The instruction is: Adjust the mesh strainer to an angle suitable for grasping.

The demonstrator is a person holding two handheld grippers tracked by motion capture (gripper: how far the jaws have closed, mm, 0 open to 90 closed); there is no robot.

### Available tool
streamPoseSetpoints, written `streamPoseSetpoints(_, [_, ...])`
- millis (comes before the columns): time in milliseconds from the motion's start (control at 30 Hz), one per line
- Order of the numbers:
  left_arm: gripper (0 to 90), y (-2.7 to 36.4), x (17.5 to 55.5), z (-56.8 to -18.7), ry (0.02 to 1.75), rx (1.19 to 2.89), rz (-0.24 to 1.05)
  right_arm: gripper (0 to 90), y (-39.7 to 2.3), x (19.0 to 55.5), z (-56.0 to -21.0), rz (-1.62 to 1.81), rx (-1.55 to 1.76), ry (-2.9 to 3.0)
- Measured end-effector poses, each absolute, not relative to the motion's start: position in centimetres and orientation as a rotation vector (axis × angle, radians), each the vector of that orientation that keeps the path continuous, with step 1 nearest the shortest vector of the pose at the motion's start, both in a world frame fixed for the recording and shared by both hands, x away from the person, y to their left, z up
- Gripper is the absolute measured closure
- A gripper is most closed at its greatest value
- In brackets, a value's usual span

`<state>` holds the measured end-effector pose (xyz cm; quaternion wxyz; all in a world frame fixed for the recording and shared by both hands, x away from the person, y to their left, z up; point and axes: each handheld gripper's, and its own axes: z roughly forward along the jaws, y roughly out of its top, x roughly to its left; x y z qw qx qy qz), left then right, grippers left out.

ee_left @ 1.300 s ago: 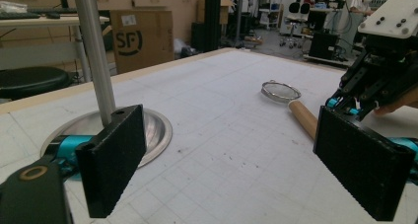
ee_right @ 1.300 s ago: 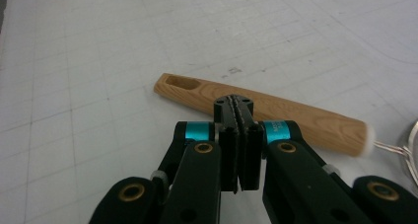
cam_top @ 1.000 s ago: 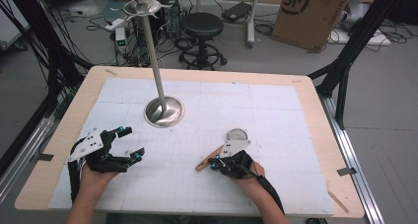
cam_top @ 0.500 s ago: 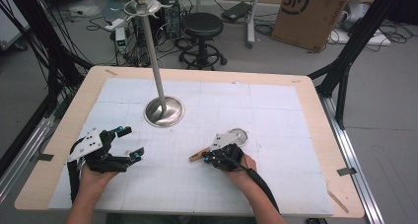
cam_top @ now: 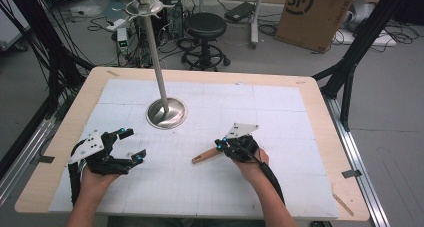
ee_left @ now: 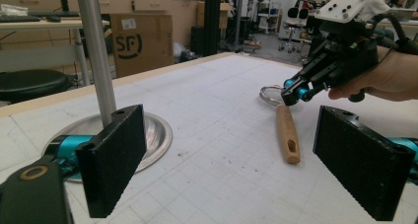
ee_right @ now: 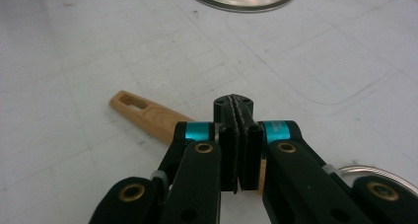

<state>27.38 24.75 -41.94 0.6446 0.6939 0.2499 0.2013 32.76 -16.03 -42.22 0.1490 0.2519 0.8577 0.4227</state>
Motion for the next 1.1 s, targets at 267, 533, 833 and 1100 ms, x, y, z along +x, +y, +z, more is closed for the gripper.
streamPoseSetpoints(267, [13.5, 24.8, 27.4, -41.9, 0.57, 1.58, 0.46, 89.1, -14.1, 31.6, -42.6, 1.183, 0.599, 2.554])
streamPoseSetpoints(533, [13.4, 24.8, 27.3, -41.9, 0.571, 1.573, 0.457, 89.2, -11.6, 30.8, -43.9, 1.128, 0.52, 2.634])
streamPoseSetpoints(833, [13.5, 24.8, 27.4, -42.0, 0.575, 1.573, 0.457, 89.2, -11.7, 33.1, -44.0, 1.106, 0.683, 2.571])
streamPoseSetpoints(1100, [13.5, 25.0, 27.4, -41.9, 0.575, 1.566, 0.458, 89.2, -9.6, 34.6, -44.0, 1.029, 0.674, 2.592])
